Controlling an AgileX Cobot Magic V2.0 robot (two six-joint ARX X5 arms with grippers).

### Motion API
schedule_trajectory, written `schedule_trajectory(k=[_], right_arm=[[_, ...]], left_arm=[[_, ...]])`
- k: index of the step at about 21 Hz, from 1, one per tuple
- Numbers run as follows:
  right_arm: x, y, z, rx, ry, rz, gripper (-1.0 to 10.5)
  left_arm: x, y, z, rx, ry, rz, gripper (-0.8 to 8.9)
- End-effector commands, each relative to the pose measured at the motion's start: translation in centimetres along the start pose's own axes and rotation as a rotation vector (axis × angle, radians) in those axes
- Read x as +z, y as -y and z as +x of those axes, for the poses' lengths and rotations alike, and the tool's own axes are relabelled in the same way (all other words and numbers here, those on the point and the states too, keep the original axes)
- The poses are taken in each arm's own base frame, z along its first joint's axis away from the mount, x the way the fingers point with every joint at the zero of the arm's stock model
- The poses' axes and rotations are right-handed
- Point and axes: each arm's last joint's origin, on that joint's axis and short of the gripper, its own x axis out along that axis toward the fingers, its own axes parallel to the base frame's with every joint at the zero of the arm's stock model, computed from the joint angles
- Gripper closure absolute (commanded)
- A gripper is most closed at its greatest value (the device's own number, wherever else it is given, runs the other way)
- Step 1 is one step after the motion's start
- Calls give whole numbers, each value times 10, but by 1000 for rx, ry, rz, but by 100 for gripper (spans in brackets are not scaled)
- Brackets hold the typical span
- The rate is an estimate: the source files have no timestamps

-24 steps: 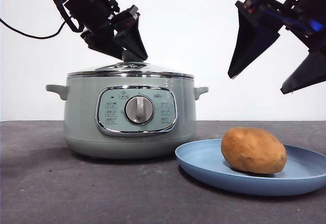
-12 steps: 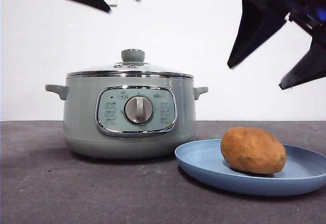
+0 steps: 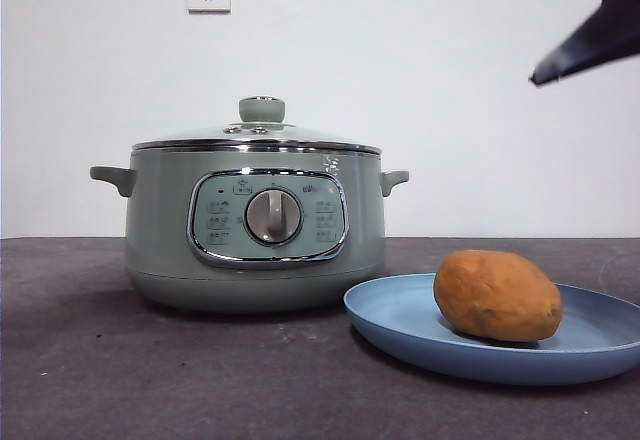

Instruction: Take the potato out from the steamer,put the potato on the plate,close the lid

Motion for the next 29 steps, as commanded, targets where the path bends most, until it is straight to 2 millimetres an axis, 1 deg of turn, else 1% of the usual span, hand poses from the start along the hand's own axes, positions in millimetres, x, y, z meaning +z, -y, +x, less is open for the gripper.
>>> schedule_trajectory(k=[1, 2, 4, 7, 19, 21, 22, 24, 25, 27, 29], right_arm=[[3, -3, -4, 35, 7, -4, 862], [3, -4, -5, 43, 11, -7, 973], [2, -4, -6, 41, 8, -5, 958], [2, -4, -6, 34, 10, -6, 944], [3, -4, -6, 33, 11, -5, 945], [3, -4, -6, 33, 12, -5, 945], [3, -4, -6, 34, 11, -5, 945], [3, -4, -6, 34, 11, -5, 945], [3, -4, -6, 33, 11, -5, 945], [3, -4, -6, 33, 12, -5, 945], [3, -4, -6, 33, 12, -5, 945]], left_arm=[[-5, 2, -1, -11, -39, -16, 822], [-8, 2, -1, -14, -65, -23, 822], [-11, 2, -1, -17, -100, -33, 822], [-10, 2, -1, -15, -91, -30, 817], [-10, 2, 0, -11, -86, -28, 817], [-9, 2, -1, -10, -74, 14, 817], [-7, -2, -3, 29, -42, 18, 817], [-2, -11, -20, 137, 91, 78, 817], [-2, -16, -33, 192, 185, 93, 817], [-11, -20, -51, 262, 358, 103, 817], [-31, -25, -57, 361, 511, 117, 817]])
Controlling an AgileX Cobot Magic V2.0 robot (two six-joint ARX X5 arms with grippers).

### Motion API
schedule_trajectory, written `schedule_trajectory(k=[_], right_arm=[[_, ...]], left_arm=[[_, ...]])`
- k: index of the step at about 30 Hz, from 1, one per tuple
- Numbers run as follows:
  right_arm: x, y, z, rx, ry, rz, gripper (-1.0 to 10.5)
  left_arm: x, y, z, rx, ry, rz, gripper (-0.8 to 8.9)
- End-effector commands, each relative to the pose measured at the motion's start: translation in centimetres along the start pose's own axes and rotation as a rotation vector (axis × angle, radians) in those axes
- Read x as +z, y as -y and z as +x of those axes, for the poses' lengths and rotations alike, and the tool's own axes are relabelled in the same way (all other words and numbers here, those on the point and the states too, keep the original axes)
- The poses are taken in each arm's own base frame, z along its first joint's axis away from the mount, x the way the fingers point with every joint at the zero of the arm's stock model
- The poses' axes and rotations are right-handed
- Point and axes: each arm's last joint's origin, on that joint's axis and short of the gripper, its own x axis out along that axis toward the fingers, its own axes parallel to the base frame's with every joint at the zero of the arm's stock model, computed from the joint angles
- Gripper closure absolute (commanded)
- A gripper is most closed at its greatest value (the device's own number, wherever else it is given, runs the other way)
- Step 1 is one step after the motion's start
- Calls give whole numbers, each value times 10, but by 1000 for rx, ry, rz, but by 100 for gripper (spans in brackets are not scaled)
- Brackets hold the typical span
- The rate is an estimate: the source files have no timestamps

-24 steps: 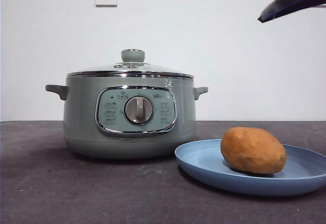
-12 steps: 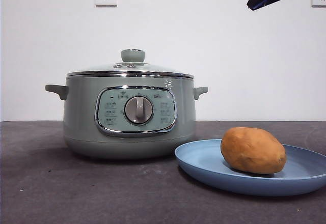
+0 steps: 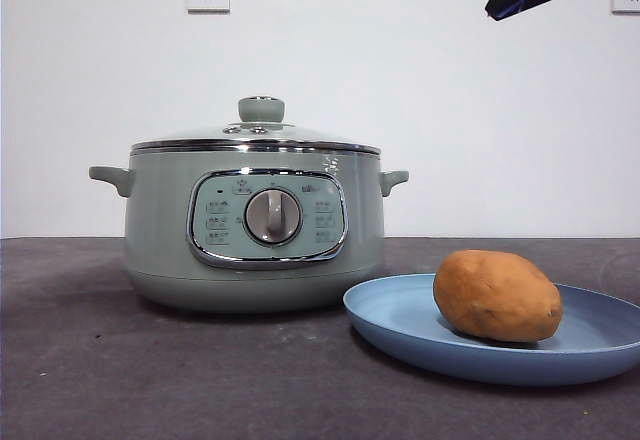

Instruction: Take the potato out from the steamer,put the potato on the plate,close the lid

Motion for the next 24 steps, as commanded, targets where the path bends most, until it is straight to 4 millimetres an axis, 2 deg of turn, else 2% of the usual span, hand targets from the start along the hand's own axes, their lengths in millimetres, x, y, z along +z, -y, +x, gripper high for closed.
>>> schedule_trajectory(k=[1, 3, 7, 15, 20, 24], right_arm=[[1, 0, 0, 0, 5, -1, 945], [1, 0, 0, -1, 6, -1, 945], [1, 0, 0, -1, 6, -1, 945], [1, 0, 0, -1, 6, -1, 945], [1, 0, 0, -1, 5, -1, 945], [1, 0, 0, -1, 5, -1, 945]], left_arm=[[-26, -5, -7, 115, 135, 38, 817], [-55, -3, -13, 204, 217, 61, 817], [-99, 3, -15, 258, 255, 57, 817], [-184, 14, -2, 310, 227, -29, 817], [-221, 19, 7, 303, 209, -73, 817], [-242, 22, 12, 311, 184, -99, 817]])
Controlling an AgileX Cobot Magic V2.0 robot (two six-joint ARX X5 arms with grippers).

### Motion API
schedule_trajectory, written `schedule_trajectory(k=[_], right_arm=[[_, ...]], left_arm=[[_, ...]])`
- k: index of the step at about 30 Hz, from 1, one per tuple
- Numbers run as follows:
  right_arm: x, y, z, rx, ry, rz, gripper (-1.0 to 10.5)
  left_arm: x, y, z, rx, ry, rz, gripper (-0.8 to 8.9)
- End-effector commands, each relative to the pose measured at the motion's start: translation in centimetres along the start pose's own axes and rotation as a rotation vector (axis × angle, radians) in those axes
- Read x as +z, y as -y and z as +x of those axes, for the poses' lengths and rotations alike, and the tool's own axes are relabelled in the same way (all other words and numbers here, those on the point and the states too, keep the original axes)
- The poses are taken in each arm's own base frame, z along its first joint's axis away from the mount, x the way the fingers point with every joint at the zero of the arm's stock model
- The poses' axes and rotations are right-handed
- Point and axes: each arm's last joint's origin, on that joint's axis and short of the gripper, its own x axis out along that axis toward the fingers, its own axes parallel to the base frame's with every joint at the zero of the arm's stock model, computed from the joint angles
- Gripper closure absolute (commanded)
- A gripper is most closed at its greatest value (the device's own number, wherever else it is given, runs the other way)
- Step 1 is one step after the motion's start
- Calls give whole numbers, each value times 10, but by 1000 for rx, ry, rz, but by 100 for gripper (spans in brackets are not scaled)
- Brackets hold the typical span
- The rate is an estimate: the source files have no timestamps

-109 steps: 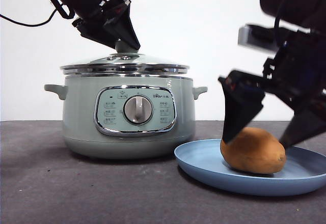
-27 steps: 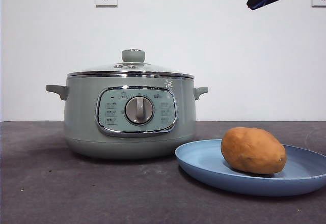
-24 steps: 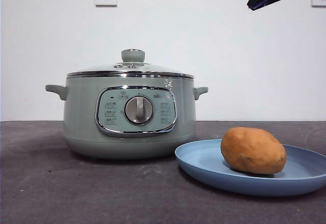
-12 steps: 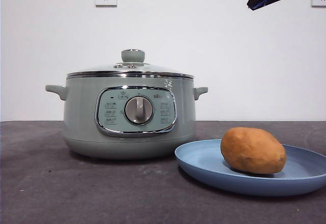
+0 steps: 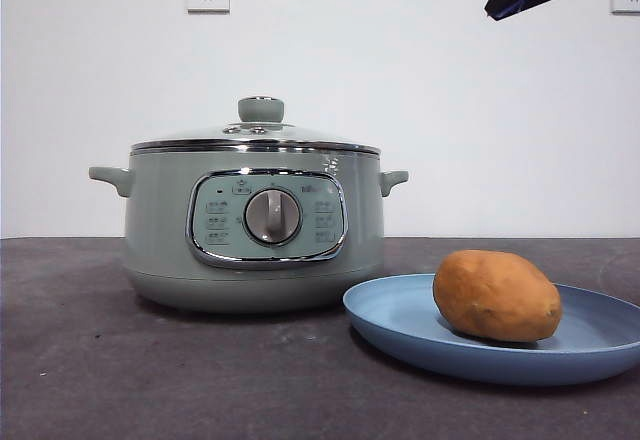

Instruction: Take the potato out from the steamer,put the potato on the plate,close the lid

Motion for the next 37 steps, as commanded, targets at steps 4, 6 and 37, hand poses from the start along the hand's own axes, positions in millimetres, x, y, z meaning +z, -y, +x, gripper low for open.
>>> schedule_trajectory(k=[4, 6, 37], right_arm=[[1, 0, 0, -1, 5, -1, 945], [1, 0, 0, -1, 5, -1, 945], [1, 0, 0, -1, 5, -1, 945]], left_arm=[[-21, 1, 0, 35, -16, -30, 817], [-26, 1, 0, 38, -20, -31, 817], [-46, 2, -2, 52, -149, -55, 817]])
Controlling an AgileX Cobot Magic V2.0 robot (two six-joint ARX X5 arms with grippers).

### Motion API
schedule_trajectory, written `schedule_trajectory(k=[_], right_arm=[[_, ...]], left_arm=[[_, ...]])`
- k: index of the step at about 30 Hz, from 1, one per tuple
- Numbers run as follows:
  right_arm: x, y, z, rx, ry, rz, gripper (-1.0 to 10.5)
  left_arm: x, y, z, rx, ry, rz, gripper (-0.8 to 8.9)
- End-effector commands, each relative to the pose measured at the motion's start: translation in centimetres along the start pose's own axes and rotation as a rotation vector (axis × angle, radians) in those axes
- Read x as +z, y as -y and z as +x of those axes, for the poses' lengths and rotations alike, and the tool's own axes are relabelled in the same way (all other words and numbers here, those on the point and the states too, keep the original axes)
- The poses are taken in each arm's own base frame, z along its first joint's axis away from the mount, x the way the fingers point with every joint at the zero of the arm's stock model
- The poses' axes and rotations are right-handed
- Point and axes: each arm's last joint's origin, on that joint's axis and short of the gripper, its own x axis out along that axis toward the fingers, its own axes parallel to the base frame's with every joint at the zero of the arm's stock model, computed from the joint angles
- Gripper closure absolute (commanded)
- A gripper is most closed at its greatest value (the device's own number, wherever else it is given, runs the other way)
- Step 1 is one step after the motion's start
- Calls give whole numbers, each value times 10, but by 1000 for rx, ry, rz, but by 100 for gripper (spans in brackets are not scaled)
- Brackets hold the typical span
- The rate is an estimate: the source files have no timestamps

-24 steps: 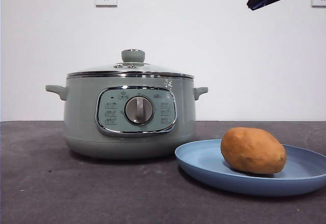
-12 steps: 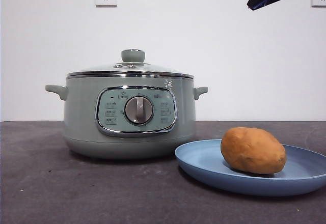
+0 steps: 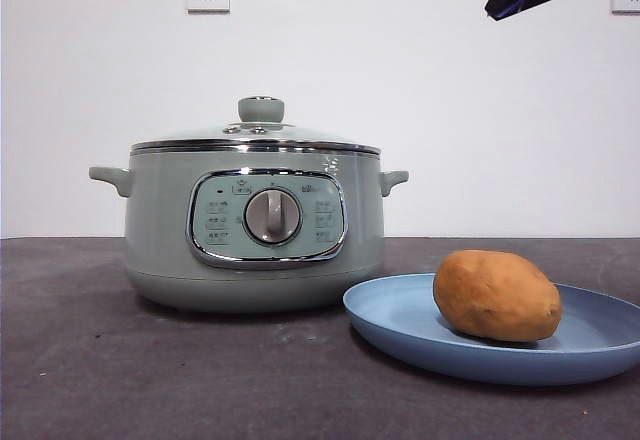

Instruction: Take the potato out from the steamer,put the potato on the plate,close the lid

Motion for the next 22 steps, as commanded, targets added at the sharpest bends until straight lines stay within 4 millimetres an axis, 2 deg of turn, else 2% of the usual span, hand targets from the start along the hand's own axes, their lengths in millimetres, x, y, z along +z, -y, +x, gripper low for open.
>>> schedule_trajectory(k=[1, 11, 18, 22], right_arm=[[1, 0, 0, -1, 5, -1, 945], [1, 0, -1, -2, 8, -1, 945], [3, 8, -41, -156, 242, -107, 945], [-7, 16, -64, -266, 390, -144, 945]], left_arm=[[-5, 0, 1, 4, -11, -8, 817], [-5, 0, 1, 4, -11, -8, 817], [-5, 0, 1, 4, -11, -8, 817], [-5, 0, 1, 4, -11, -8, 817]])
